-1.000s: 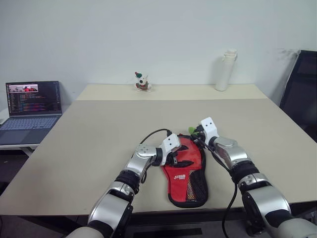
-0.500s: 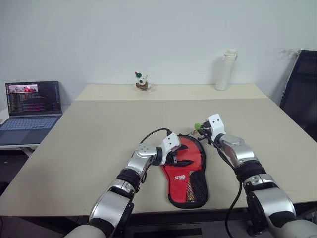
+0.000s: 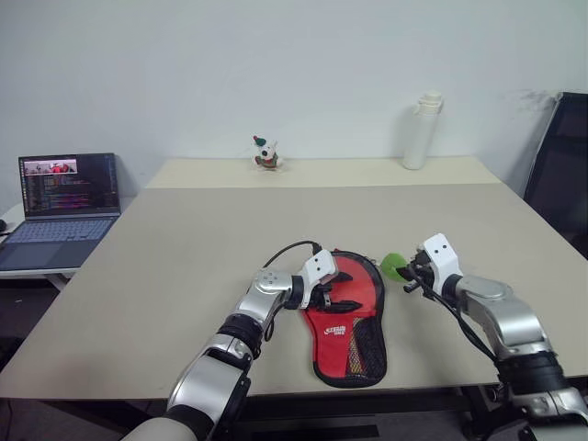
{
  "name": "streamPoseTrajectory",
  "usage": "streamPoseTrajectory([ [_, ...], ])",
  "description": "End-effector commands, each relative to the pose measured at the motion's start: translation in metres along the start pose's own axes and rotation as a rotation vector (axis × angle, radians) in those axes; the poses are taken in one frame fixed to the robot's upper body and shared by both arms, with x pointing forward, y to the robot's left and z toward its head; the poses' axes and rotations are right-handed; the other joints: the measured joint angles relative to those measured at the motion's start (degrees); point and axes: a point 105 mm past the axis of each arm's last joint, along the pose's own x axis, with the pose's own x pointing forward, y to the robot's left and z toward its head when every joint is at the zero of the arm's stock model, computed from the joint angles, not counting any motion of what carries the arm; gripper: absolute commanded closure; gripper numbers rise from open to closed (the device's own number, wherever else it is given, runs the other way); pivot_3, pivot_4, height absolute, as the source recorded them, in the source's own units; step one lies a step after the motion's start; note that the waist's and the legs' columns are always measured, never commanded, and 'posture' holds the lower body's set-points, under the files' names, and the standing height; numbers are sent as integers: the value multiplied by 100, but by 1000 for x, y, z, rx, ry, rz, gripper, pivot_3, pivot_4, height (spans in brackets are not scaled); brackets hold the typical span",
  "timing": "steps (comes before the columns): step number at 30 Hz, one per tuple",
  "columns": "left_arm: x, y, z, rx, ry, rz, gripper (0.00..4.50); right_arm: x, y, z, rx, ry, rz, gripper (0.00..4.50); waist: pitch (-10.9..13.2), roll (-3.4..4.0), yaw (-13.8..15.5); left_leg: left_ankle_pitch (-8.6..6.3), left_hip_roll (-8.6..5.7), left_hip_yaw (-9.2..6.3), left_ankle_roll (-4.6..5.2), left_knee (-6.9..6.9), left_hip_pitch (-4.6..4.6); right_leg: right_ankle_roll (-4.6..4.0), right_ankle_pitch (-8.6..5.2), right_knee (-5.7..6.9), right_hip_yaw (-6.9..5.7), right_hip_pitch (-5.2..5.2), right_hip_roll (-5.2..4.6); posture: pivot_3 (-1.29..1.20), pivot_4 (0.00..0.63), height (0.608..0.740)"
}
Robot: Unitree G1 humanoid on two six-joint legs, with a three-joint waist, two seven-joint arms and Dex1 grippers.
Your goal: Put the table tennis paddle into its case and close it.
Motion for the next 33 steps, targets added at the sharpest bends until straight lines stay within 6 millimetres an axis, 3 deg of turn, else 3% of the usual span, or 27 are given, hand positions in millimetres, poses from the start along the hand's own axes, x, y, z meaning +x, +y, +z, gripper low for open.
streamPoseTrajectory([
  [1, 6, -19, -28, -63, 95, -74, 852, -32, 10, 8, -31, -6, 64, 4491, -3, 2, 37, 0, 1, 1, 0, 0, 1, 0, 0, -2, 0, 0, 0, 0, 150, 740],
  [10, 13, -22, -24, -62, 90, -95, 852, -107, 83, -28, -12, 182, 407, 4491, -10, -1, 116, -2, 0, -2, 0, 0, -1, 5, -8, -8, -7, 4, 1, 0, 150, 740],
  [17, 15, -22, -24, -58, 93, -95, 852, -146, 144, -51, 62, 280, 616, 4491, -14, -6, 115, -3, -1, -8, -1, 3, 5, 8, -14, -12, -13, 14, -1, 0, 150, 740],
  [20, 16, -22, -24, -57, 95, -92, 852, -160, 167, -52, 91, 292, 714, 4491, -15, -9, 108, -4, 0, -11, -3, 2, 5, 8, -17, -18, -18, 21, -1, 0, 150, 740],
  [25, 16, -20, -23, -54, 94, -84, 852, -169, 186, -53, 130, 297, 804, 4491, -20, -30, 102, -6, 0, -20, -7, 3, 42, -20, -34, -23, -19, 56, -5, 0, 150, 740],
  [33, 15, -20, -24, -50, 95, -80, 852, -160, 173, -48, 131, 270, 760, 4491, -29, -45, 105, -10, 1, -23, -13, 1, 46, -28, -41, -26, -23, 63, -8, 0, 150, 740],
])
